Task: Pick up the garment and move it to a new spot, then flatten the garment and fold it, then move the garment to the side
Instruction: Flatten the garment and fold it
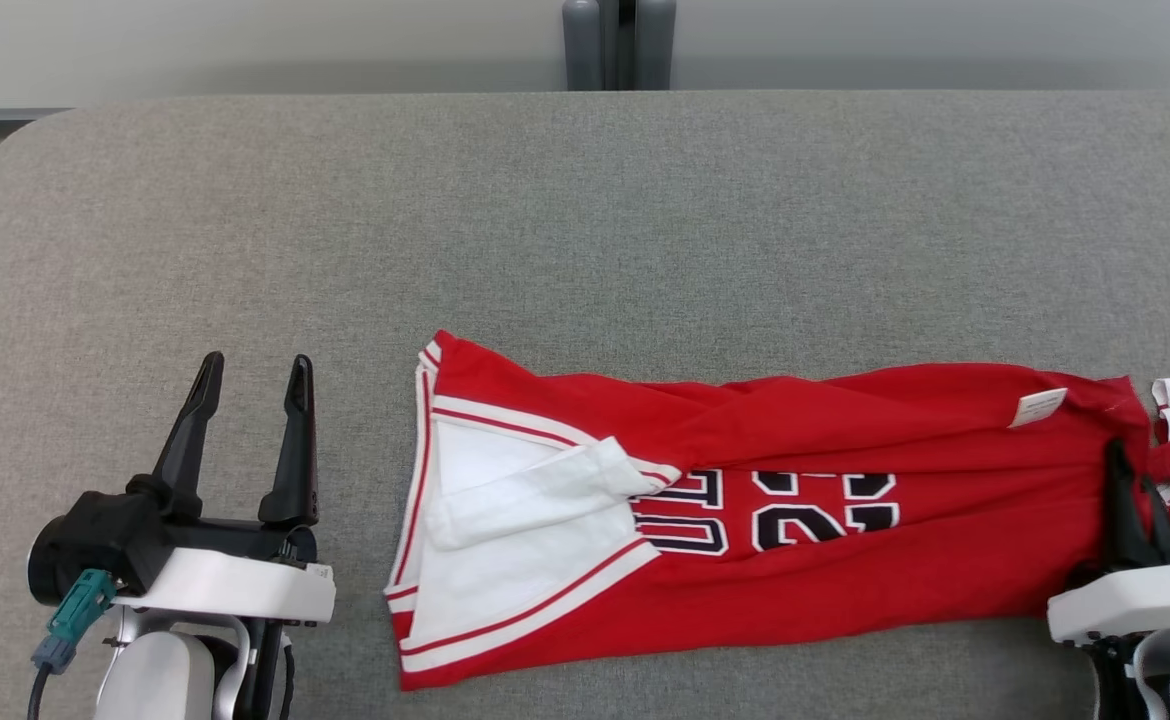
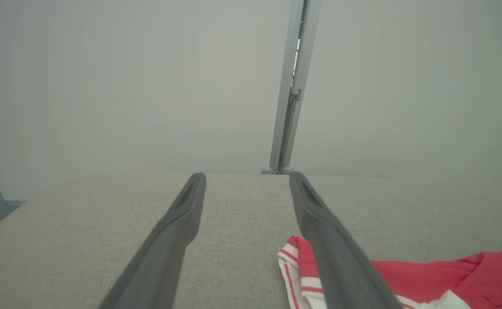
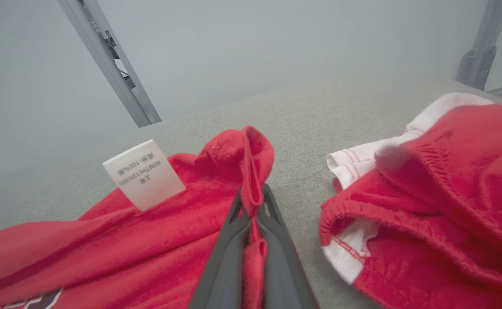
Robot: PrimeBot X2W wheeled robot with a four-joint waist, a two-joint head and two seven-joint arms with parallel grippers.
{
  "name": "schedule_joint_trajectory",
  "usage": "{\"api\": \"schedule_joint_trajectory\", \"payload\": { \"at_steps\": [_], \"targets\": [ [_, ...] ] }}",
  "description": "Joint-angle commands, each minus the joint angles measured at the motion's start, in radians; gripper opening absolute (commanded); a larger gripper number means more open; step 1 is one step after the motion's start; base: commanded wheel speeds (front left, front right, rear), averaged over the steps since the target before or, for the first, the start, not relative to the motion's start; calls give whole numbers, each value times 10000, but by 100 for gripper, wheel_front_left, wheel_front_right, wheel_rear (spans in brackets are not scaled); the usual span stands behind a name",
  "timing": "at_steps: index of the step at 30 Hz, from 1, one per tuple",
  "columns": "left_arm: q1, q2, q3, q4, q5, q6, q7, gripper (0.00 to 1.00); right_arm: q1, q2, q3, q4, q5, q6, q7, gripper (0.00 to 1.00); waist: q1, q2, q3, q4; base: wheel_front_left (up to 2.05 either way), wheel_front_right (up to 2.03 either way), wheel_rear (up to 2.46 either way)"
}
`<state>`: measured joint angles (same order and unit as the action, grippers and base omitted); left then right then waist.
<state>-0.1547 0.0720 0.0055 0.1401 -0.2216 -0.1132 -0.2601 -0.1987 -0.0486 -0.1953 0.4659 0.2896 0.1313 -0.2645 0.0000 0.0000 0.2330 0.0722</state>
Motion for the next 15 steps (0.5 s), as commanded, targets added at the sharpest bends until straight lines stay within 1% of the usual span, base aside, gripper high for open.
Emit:
{"api": "schedule_joint_trajectory", "payload": {
  "at_steps": [1,4,7,10,13,15],
  "targets": [
    [-164,-5,48,-20,38,-42,-30,100,91,-166,-308,-245,-143,-11,-11,0,0,0,-9,-27,0,0,0],
    [-128,-24,69,-29,46,-64,-30,100,94,-180,-488,-594,-278,-10,-10,0,0,0,-29,-80,0,0,0],
    [-101,-43,98,-57,57,-85,-32,100,-30,-138,-23,-1106,-238,-8,-11,0,0,0,-15,-128,0,0,0],
    [-120,-49,121,-78,80,-80,-32,100,-118,-71,1111,-1783,-22,-8,76,0,0,0,3,-159,0,0,0],
    [-191,-58,82,-68,94,-86,-30,100,-105,-47,2603,-2537,225,-8,327,0,0,0,13,-133,0,0,0],
    [-240,-72,25,-54,65,-100,-32,100,-116,-44,3692,-2986,650,-8,496,0,0,0,17,-83,0,0,0]
  ]
}}
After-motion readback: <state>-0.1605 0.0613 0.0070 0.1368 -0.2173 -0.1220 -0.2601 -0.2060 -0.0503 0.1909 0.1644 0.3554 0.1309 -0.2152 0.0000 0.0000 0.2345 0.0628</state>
